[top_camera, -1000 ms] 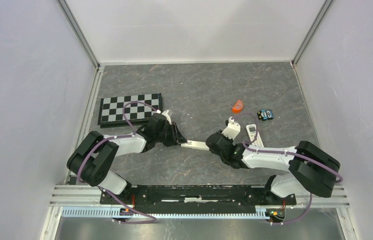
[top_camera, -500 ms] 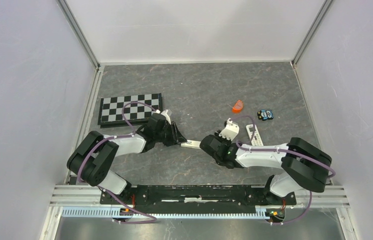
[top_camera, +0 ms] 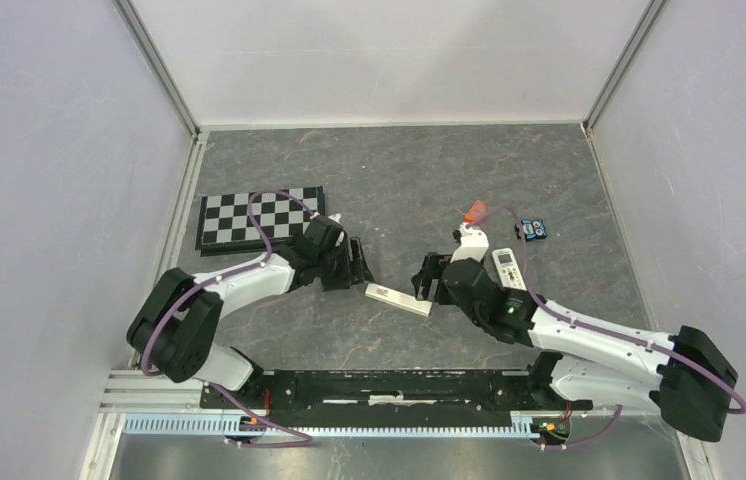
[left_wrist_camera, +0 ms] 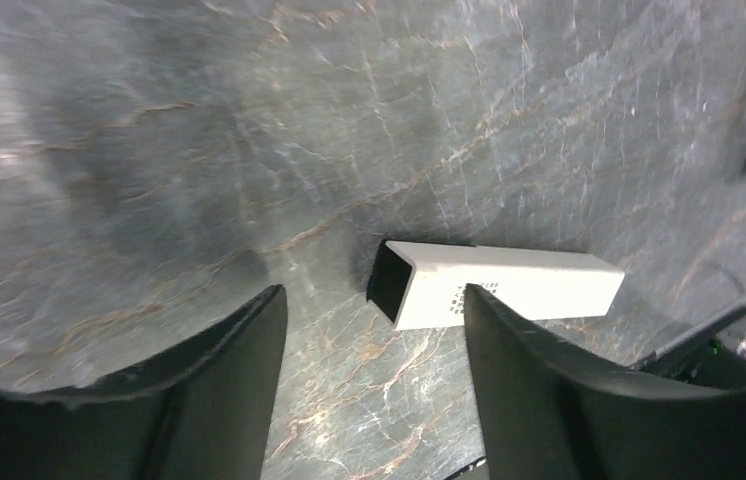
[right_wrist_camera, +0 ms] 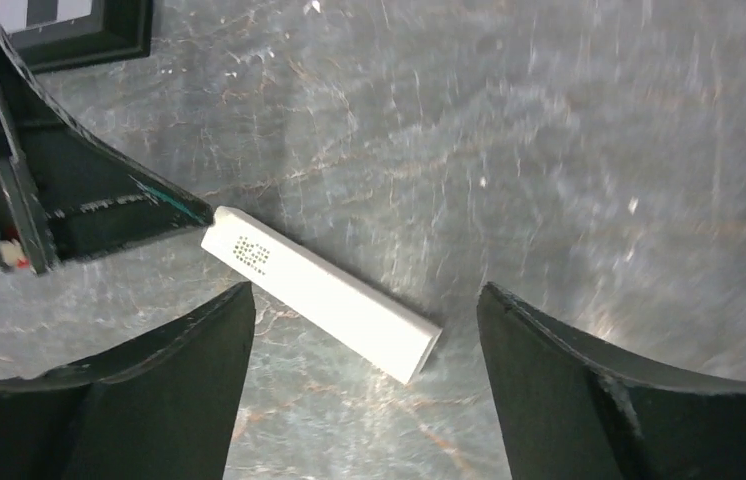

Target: Load the batteries into the remote control

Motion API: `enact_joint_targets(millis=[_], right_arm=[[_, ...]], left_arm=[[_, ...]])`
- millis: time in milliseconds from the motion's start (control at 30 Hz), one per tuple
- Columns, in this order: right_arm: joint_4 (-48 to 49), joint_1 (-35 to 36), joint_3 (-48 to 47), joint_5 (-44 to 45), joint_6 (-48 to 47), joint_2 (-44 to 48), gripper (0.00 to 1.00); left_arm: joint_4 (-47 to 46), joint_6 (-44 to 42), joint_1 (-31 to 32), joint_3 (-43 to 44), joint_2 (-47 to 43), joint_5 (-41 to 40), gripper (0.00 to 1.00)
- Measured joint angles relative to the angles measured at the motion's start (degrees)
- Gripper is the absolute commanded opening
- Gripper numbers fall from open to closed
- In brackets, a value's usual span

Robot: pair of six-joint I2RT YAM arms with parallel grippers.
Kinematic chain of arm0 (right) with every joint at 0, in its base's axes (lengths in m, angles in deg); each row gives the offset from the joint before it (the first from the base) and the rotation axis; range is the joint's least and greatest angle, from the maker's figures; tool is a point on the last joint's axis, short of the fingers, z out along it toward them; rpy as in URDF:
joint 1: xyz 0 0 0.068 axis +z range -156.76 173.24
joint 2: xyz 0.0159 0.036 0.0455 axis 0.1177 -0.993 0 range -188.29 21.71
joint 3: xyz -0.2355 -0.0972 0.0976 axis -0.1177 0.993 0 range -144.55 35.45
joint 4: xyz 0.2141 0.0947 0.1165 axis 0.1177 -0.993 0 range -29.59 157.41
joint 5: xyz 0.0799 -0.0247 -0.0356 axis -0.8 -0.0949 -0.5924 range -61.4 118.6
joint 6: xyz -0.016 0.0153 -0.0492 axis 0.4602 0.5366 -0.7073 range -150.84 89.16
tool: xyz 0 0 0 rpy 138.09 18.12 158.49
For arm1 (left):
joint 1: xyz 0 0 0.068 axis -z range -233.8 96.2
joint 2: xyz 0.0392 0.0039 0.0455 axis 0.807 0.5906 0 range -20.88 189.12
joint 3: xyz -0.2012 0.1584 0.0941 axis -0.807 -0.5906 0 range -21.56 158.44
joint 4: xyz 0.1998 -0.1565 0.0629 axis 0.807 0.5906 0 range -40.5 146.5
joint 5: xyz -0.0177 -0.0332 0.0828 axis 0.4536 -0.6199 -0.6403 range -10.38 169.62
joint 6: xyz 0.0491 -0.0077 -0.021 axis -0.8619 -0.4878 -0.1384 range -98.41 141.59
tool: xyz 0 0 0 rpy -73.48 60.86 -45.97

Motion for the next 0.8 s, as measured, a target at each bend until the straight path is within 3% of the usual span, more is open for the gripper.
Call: enact_joint_targets(millis=[100,233,467,800], right_arm=[[1.4,-2.2,-1.4,-4.2,-13.7,1.2,0.98],[1.0,-2.4,-5.2,-11.5,-29.2,-2.6,0.97],[-0.1,-2.4,-11.3,-23.5,-47.1,-14.3,0.84],[-2.4,-2.4,-16.5,-29.1,-54.8,-26.7,0.50]], left_arm=[[4.9,-1.0,-0.6,1.8,-3.3,-3.6,0.97],[11.0,-2.3,-1.3,4.4,-9.9,-9.6,1.00],[18.3,-3.3,-2.3,6.7,-20.1,-16.9,1.00],[24.1,-4.4,-2.6,8.0,-28.9,-21.3,1.00]])
